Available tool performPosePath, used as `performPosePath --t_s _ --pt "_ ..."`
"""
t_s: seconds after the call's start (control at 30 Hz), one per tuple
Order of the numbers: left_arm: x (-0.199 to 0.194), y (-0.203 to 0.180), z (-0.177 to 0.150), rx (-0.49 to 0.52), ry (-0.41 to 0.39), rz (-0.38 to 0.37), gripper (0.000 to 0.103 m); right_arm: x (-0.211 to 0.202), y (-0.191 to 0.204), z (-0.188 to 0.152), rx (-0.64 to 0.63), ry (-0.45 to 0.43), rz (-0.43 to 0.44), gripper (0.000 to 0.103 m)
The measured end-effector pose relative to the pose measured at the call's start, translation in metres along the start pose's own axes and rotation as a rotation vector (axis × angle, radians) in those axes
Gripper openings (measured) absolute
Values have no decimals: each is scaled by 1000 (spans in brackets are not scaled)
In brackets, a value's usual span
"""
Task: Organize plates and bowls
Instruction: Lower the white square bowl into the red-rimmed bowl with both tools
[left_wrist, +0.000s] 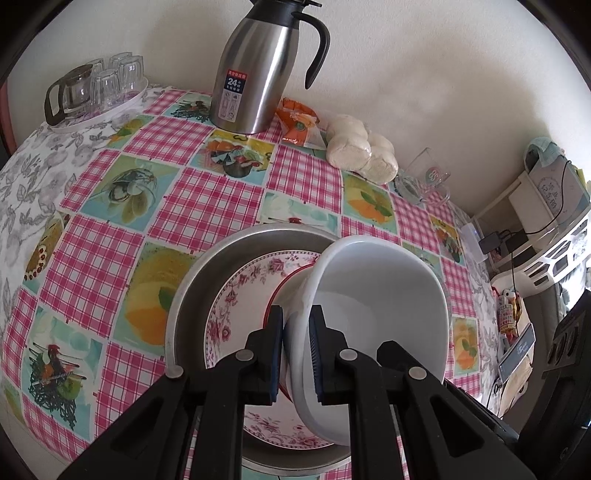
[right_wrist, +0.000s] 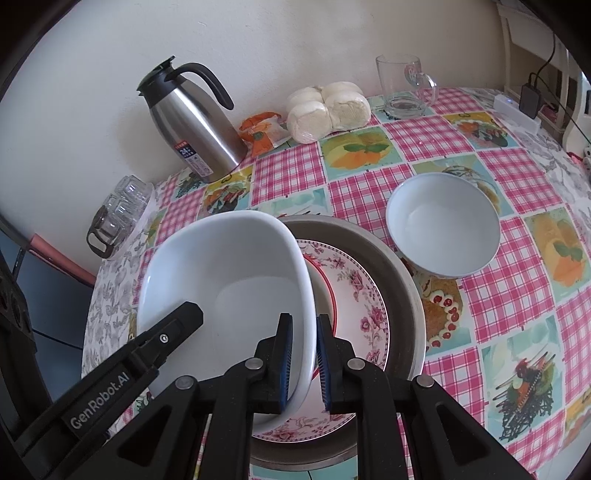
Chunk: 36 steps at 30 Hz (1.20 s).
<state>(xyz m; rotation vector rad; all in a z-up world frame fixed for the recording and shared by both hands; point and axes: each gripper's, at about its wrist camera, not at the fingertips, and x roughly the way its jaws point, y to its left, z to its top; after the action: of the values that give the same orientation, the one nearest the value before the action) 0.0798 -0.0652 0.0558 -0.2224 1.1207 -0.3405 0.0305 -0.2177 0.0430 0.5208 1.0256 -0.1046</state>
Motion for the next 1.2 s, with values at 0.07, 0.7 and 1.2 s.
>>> performPosePath --t_s 0.07,0.7,1.2 --pt "2 0 0 2 5 5 13 2 -1 0 0 2 -5 16" --pt "2 -3 1 15 19 16 19 6 0 0 -3 11 -15 16" --pt "-9 -1 4 7 -7 14 24 -2 0 1 5 3 -18 26"
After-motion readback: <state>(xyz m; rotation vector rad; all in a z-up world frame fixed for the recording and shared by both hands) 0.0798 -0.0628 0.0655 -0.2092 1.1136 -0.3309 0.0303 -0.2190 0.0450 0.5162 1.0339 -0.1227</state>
